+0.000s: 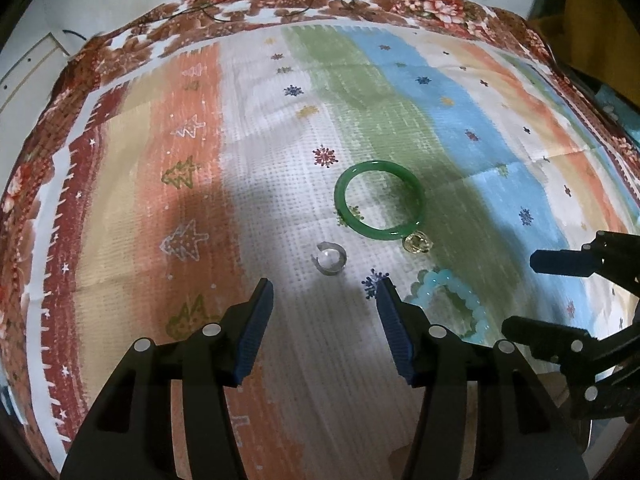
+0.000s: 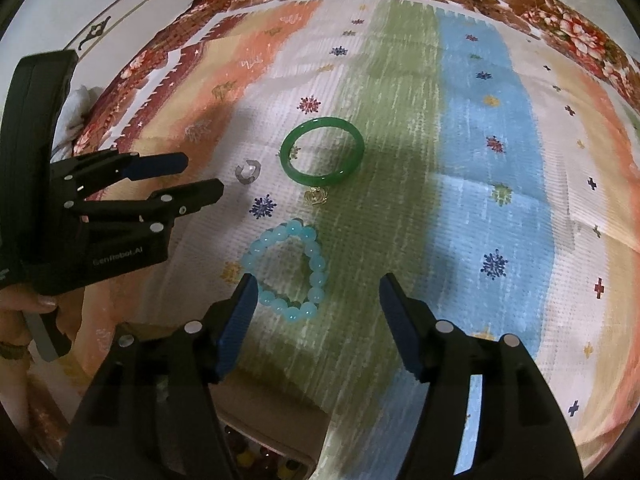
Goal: Organize jewelry
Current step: 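Move right tool to light blue bracelet while left tool approaches clear ring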
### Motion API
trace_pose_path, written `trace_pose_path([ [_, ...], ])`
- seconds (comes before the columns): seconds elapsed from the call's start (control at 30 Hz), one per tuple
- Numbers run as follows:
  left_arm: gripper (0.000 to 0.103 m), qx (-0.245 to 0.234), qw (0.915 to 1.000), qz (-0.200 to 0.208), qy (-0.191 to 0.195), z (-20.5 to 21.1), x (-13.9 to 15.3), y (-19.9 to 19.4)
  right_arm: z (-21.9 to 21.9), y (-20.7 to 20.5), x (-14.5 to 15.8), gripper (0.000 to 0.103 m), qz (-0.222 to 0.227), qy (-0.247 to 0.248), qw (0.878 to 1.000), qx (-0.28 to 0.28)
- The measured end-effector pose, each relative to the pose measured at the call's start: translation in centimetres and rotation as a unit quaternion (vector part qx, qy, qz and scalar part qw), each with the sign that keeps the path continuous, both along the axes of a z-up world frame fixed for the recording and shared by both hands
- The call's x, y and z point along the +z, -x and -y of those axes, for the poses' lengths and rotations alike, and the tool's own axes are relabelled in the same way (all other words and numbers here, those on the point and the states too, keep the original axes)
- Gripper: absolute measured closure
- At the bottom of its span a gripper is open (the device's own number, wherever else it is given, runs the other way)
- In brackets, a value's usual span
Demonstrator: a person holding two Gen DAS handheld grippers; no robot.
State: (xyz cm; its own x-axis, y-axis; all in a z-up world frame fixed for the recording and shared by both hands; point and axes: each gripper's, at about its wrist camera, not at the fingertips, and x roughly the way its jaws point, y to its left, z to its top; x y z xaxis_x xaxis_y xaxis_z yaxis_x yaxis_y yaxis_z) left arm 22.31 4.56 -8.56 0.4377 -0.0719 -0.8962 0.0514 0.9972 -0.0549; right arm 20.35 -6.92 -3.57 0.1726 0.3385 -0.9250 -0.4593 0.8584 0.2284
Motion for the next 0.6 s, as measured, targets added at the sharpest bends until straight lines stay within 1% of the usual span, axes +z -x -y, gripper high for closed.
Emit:
trace_pose_path([
  [0.27, 0.049, 0.005, 0.9998, -0.009, 0.014, -0.2, -0.7, -1.2, -0.4, -0.8, -1.1, 0.039, -0.010, 0.008, 1.000, 0.005],
  [0.6, 0.049, 0.004, 0.9995, -0.024, 0.018, -0.1, -2.0, -2.7, -1.2, -1.5, -2.9, 0.039, -0.025, 0.025, 0.999, 0.019],
])
